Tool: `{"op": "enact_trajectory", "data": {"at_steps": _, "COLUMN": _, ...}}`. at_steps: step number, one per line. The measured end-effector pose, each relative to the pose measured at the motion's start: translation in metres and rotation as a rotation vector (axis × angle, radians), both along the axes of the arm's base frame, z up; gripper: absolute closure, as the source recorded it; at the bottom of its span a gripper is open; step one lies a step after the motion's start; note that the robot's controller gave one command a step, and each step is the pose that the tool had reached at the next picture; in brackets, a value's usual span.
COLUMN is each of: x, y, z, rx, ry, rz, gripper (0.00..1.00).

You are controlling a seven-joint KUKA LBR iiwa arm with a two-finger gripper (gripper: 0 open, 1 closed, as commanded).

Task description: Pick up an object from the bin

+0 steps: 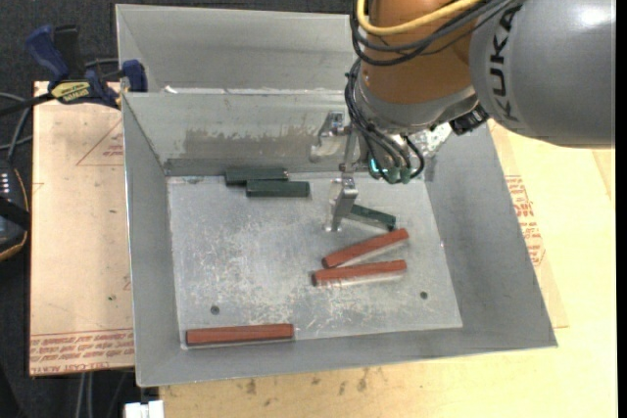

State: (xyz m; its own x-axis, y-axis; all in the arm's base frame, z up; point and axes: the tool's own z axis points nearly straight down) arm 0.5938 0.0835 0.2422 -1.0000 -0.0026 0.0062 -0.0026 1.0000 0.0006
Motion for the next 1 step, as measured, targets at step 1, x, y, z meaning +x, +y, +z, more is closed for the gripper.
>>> {"op": "enact_trajectory", "data": {"at_steps": 1, "x": 0.0014, "y": -0.0004, "z": 0.0042, "rx": 0.001, "ry": -0.008, "rz": -0.002, "gripper": 0.00}}
